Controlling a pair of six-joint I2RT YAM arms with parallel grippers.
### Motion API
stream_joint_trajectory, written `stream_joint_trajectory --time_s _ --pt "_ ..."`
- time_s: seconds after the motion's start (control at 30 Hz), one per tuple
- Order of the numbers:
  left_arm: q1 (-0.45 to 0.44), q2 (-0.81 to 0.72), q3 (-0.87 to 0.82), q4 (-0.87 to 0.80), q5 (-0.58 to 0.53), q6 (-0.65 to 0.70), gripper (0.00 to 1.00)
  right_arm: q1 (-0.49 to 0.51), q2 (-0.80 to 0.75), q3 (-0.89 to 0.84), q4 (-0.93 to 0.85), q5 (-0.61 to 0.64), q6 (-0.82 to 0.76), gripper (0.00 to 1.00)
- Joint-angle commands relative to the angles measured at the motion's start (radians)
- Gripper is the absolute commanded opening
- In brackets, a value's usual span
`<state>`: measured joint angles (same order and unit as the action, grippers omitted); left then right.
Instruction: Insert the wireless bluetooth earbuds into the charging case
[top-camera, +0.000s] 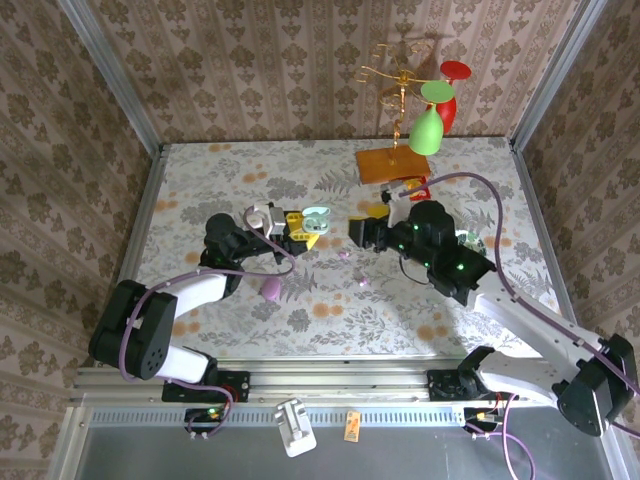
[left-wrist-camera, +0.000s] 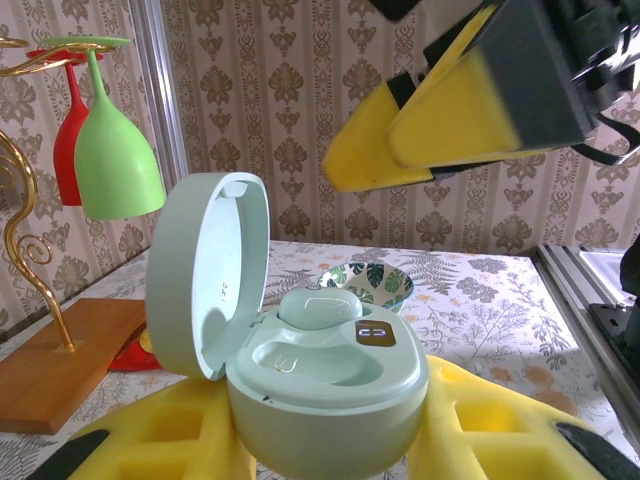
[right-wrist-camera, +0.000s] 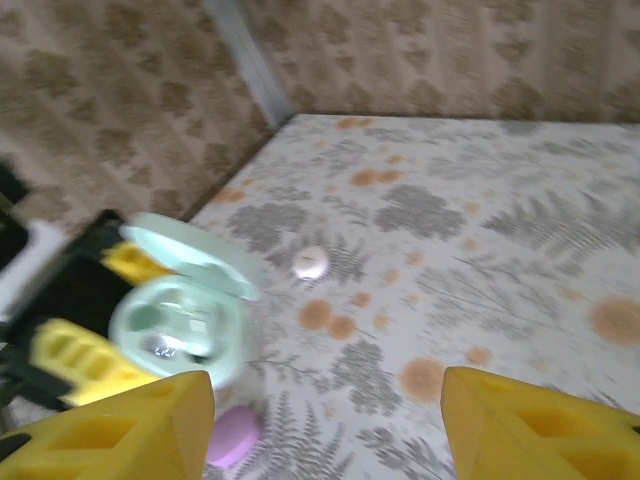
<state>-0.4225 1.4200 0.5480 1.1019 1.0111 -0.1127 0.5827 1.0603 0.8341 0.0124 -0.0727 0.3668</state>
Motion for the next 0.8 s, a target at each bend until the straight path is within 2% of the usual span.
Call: stream_joint_trajectory --time_s 0.0,0.13,0.27,0.53,0.77 --pt "0.008 -0.009 0.021 0.046 0.031 0.008 0.27 -0.066 -0.061 -0.062 -0.131 0.101 0.117 0.63" --pt "0.009 0.000 0.023 0.039 0.030 0.021 0.27 -0.168 -0.074 -0.094 -0.338 0.197 0.216 0.62" --pt "0.011 0.013 0.030 0.041 0.037 0.021 0.27 -0.251 -0.018 -0.121 -0.481 0.219 0.274 0.60" --pt "0.013 0.020 0.036 0.024 0.038 0.033 0.27 -0.304 0.130 -0.182 -0.499 0.124 0.318 0.60" --pt "0.013 0.019 0.033 0.024 0.038 0.031 0.27 -0.307 0.217 -0.207 -0.493 0.119 0.333 0.65"
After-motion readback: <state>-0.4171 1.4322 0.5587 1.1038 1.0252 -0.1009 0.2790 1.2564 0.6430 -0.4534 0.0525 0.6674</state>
